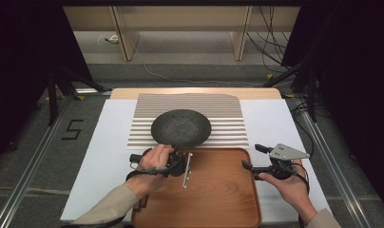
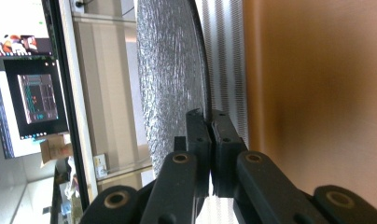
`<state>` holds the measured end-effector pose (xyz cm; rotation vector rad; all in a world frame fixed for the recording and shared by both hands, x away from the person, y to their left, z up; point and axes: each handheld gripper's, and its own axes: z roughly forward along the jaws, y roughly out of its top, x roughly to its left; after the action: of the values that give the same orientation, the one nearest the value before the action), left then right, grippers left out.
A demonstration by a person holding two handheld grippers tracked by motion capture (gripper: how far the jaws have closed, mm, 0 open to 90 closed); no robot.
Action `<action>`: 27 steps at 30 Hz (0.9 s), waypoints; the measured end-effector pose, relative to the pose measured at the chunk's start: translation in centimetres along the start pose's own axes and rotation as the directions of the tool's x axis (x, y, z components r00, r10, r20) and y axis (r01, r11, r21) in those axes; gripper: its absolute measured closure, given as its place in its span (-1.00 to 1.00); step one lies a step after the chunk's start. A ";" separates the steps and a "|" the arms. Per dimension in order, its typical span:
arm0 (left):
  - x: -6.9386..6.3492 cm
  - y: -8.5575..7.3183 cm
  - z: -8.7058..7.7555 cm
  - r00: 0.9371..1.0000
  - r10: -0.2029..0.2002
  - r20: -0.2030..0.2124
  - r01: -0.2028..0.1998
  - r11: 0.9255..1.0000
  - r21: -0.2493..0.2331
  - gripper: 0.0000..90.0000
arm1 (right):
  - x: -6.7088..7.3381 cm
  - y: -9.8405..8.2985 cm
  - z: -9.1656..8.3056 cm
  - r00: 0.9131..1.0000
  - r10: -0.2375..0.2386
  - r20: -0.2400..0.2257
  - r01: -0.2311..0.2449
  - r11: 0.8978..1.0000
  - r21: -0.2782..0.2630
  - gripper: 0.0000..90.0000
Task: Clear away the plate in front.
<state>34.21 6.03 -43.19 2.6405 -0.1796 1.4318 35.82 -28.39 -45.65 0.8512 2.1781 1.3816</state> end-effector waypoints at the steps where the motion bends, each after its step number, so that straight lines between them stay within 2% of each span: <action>1: -0.2 0.1 -0.5 1.000 0.002 0.000 -0.002 1.000 -0.006 0.95 | 0.0 0.0 0.0 1.000 0.000 0.000 0.000 1.000 0.000 -0.56; 5: -1.4 0.3 -2.4 1.000 -0.001 0.005 0.001 1.000 -0.028 0.95 | 0.0 0.0 0.0 1.000 0.000 0.000 0.000 1.000 -0.001 -0.56; 14: -3.7 1.1 -5.6 0.999 0.044 -0.002 -0.044 0.997 -0.062 0.95 | 0.0 0.0 0.1 1.000 -0.004 0.000 0.004 1.000 0.002 -0.56; 15: -4.0 1.2 -5.8 0.999 0.051 -0.016 -0.052 0.996 -0.074 0.95 | 0.0 0.1 0.1 1.000 -0.004 0.000 0.004 1.000 0.002 -0.56; 18: -4.5 1.5 -6.5 0.998 0.063 -0.015 -0.064 0.994 -0.089 0.94 | 0.0 0.1 0.1 1.000 -0.005 0.000 0.005 1.000 0.002 -0.56; 19: -4.7 1.7 -6.6 0.998 0.066 -0.003 -0.066 0.994 -0.088 0.95 | 0.1 0.1 0.1 1.000 -0.005 -0.001 0.005 1.000 0.002 -0.56; 22: -5.5 1.9 -7.0 0.997 0.078 -0.001 -0.078 0.991 -0.108 0.95 | 0.1 0.1 0.1 1.000 -0.004 0.000 0.004 1.000 0.003 -0.56; 27: -6.5 2.1 -7.1 0.997 0.076 0.026 -0.073 0.990 -0.123 0.93 | 0.1 0.1 0.2 1.000 -0.005 -0.001 0.005 1.000 0.003 -0.56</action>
<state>24.46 5.47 -44.71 2.5829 -0.3607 1.3566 35.90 -28.23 -45.66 0.8465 2.1825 1.3766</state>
